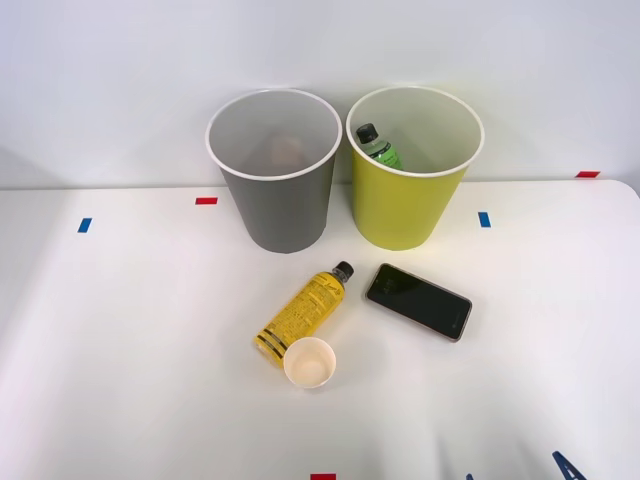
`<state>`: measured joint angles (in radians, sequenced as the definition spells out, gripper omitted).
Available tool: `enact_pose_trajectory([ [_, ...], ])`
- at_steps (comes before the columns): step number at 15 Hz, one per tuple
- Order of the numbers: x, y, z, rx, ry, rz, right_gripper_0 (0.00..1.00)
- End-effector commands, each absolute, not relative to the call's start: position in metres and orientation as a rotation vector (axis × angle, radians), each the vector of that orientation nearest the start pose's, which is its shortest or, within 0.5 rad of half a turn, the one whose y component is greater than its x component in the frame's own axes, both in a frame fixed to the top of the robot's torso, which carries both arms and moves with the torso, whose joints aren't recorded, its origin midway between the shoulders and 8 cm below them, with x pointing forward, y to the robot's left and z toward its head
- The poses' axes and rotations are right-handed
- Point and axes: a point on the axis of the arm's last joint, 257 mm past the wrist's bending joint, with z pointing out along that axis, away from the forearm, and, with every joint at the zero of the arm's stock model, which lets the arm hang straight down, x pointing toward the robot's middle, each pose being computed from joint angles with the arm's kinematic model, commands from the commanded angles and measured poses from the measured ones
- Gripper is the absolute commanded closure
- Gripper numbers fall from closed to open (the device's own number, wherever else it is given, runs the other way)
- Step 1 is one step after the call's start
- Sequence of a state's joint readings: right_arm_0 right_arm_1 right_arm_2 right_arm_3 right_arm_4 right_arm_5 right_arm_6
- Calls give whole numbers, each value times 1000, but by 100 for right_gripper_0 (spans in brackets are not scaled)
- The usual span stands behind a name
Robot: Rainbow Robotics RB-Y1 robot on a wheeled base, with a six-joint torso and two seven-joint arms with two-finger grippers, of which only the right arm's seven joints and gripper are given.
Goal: Put cans in the gray bin, plastic bottles in the light green bin
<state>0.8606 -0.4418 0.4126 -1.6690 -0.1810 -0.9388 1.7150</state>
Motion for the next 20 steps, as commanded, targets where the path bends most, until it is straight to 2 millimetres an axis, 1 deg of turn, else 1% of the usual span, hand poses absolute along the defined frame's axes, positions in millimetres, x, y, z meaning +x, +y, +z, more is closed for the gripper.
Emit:
enact_pose_trajectory([
  [1, 205, -222, -310, -209, 1503, 63, 0],
  [3, 204, -222, -308, -211, 1476, 52, 0],
  [4, 209, -226, -300, -211, 1456, 36, 0],
  [5, 215, -228, -296, -211, 1458, 29, 0],
  [7, 238, -229, -293, -212, 1516, 26, 0],
  [10, 267, -234, -280, -231, 1591, 19, 0],
  [13, 294, -231, -260, -272, 1721, 34, 0],
  [14, 300, -229, -253, -283, 1765, 40, 0],
  [16, 305, -225, -237, -266, 1890, 72, 0],
  [18, 303, -221, -224, -225, 2028, 108, 0],
  [19, 304, -219, -221, -191, 2078, 125, 0],
  [20, 304, -220, -233, -120, 2163, 156, 0],
])
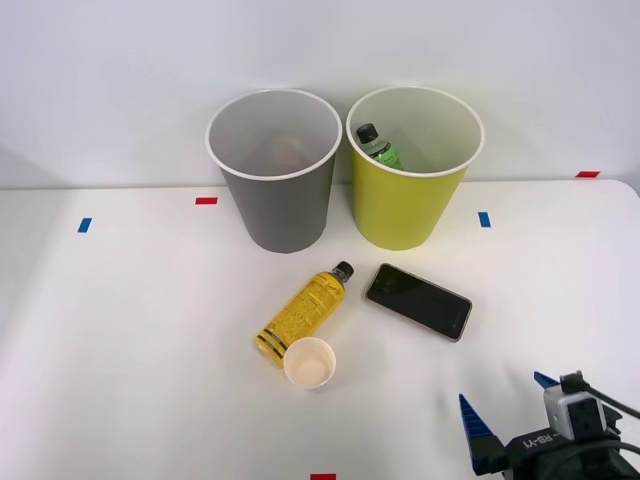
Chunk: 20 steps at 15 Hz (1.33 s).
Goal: Put cans in the gray bin, plastic bottles in the light green bin
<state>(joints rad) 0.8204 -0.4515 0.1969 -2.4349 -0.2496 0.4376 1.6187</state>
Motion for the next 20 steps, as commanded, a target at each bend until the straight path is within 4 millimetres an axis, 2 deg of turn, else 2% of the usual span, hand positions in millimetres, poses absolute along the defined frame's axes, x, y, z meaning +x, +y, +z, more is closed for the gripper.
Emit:
enact_pose_trajectory([
  [1, 305, -220, -239, -58, 2213, 184, 0],
  [5, 316, -202, -239, 160, 2317, 312, 0],
  [10, 327, -160, -225, 401, 2384, 478, 0],
  [15, 341, -110, -201, 440, 2384, 653, 0],
  [18, 360, -88, -203, 469, 2434, 715, 0],
  [20, 372, -83, -210, 463, 2481, 708, 0],
])
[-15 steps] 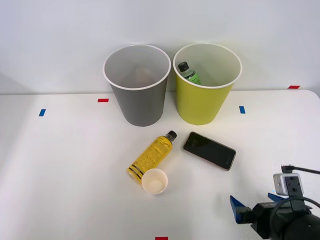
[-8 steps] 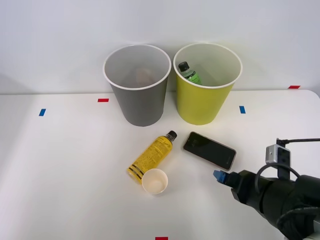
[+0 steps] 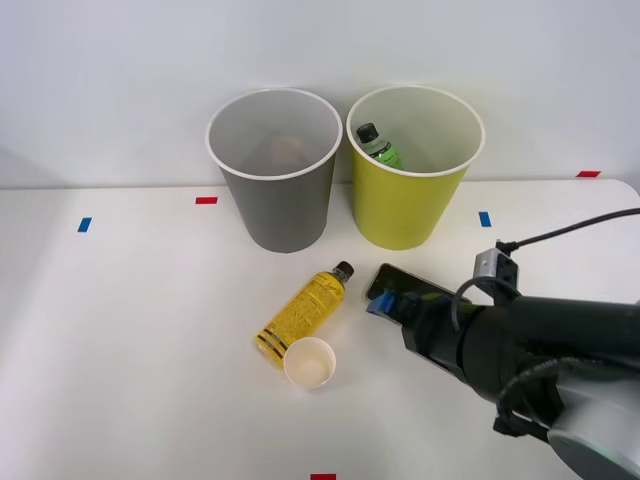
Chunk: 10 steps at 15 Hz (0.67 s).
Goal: Put cans in the gray bin, plastic bottles in the light green bin
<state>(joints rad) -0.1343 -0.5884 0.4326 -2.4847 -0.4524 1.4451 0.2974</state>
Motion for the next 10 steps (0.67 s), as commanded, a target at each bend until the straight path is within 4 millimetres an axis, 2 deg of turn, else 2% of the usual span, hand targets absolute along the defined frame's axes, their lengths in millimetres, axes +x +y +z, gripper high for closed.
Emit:
enact_pose_trajectory([
  [1, 374, -79, -212, 470, 2500, 720, 0],
  [6, 377, -70, -210, 495, 2499, 754, 0],
  [10, 379, -78, -209, 497, 2492, 730, 0],
])
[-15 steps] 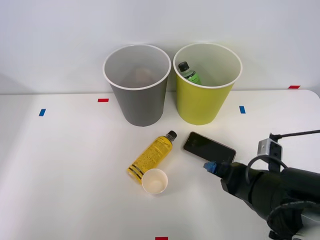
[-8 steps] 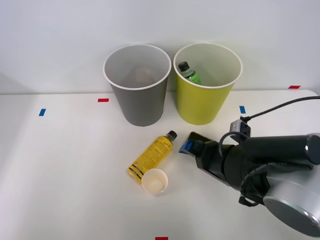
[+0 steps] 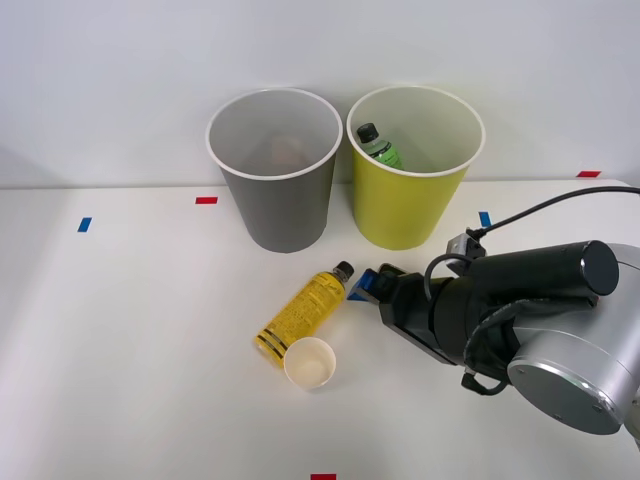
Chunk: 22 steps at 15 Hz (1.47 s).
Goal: Put cans in the gray bin, plastic bottles in the light green bin
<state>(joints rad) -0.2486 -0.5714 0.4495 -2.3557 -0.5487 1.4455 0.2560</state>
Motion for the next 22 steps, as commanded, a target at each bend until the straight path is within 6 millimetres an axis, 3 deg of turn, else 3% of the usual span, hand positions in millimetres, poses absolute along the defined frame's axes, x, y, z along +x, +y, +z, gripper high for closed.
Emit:
enact_pose_trajectory([
  [1, 380, -77, -207, 485, 2491, 728, 0],
  [6, 385, -61, -207, 497, 2496, 738, 0],
  [16, 430, -5, -227, 711, 2569, 814, 0],
  [22, 448, 2, -246, 719, 2570, 768, 0],
])
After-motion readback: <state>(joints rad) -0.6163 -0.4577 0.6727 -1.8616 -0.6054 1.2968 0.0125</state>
